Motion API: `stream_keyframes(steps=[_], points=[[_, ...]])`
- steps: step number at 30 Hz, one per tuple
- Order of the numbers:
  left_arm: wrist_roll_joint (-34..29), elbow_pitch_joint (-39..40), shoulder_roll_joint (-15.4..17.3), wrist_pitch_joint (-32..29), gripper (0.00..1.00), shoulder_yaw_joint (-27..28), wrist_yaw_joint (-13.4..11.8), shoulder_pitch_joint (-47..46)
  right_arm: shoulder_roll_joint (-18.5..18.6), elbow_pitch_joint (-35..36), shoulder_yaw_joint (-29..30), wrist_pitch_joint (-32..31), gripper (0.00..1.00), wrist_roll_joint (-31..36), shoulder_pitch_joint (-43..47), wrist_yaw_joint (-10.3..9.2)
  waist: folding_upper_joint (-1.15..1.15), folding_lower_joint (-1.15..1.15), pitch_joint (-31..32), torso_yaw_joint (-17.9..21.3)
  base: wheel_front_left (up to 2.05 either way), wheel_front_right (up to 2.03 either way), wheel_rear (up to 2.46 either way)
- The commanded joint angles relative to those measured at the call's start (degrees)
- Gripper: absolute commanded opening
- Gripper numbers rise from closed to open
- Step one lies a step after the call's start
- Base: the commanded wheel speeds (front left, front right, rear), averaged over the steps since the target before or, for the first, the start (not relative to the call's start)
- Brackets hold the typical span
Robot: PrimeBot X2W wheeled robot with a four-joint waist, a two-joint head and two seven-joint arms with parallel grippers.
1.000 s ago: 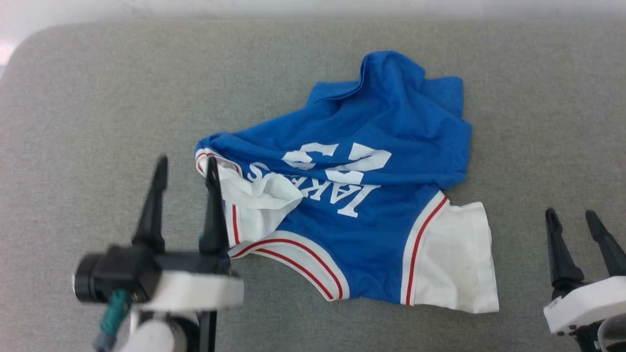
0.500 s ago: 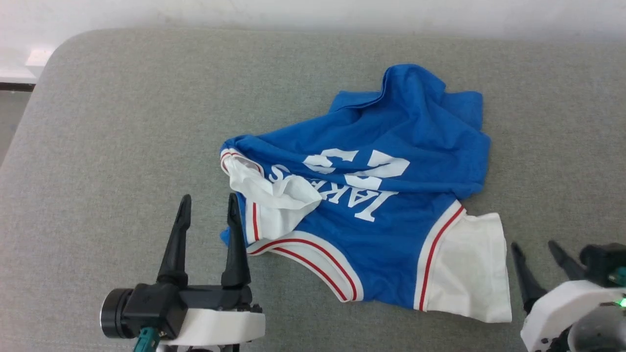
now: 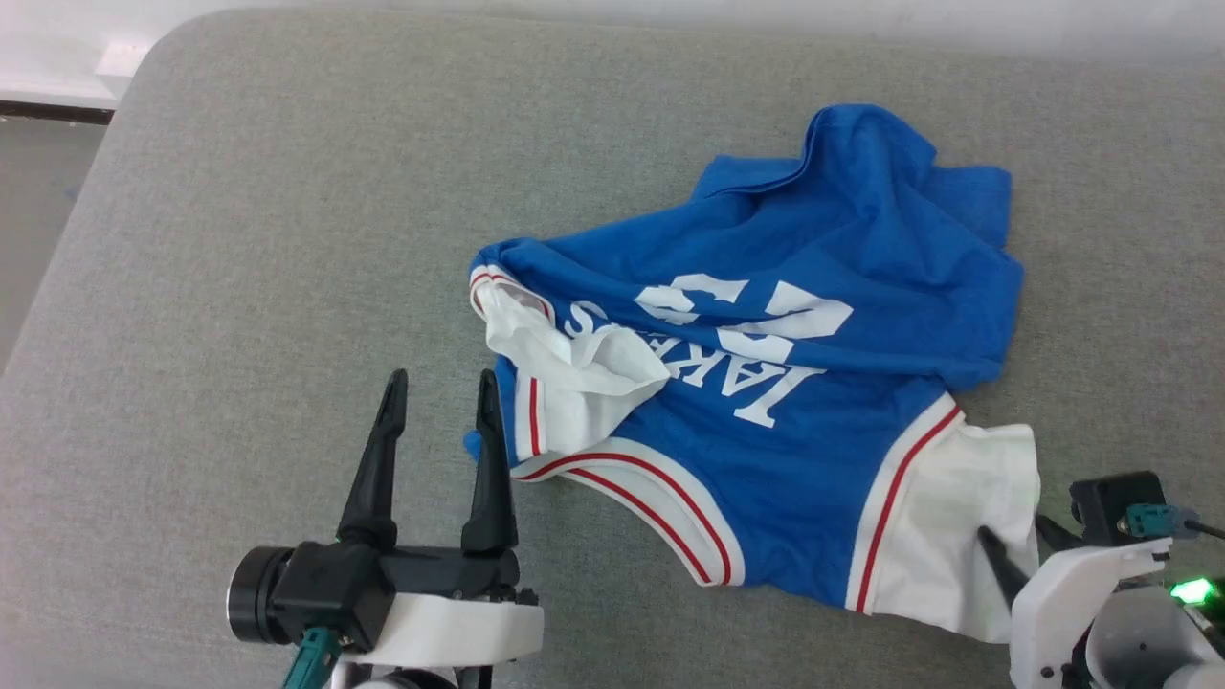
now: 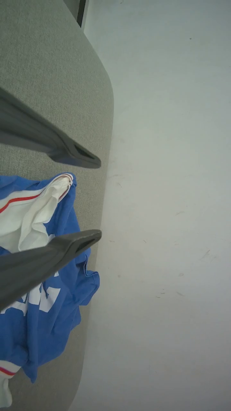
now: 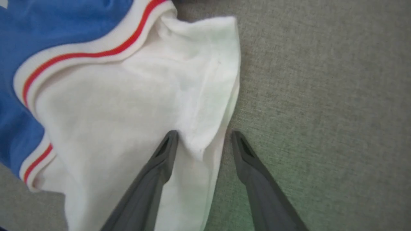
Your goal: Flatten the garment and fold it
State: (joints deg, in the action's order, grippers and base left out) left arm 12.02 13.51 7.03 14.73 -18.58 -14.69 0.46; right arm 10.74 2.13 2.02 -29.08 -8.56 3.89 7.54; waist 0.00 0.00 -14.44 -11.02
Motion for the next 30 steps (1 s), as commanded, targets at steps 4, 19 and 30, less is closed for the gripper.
stream_keyframes(steps=[4,19,30], points=[[-0.99,-0.89,-0.89,0.27,1.00,1.12,1.10,-0.64,0.23,-1.11,-0.72,2.37,0.00,-1.81,-3.06,-0.05,0.00,0.00,0.04,0.67,0.00,0.00,0.00],[-1.50,-3.33,-3.25,0.27,1.00,1.61,4.63,-1.26,13.98,-2.80,19.40,3.30,0.02,-0.56,-7.09,-0.05,0.00,0.00,-0.17,2.82,0.00,0.00,0.00],[-2.21,-5.69,-3.65,0.27,1.00,1.51,6.04,-0.44,7.19,-2.45,19.23,17.24,1.00,0.12,-9.53,-0.05,0.00,0.00,1.53,3.37,0.00,0.00,0.00]])
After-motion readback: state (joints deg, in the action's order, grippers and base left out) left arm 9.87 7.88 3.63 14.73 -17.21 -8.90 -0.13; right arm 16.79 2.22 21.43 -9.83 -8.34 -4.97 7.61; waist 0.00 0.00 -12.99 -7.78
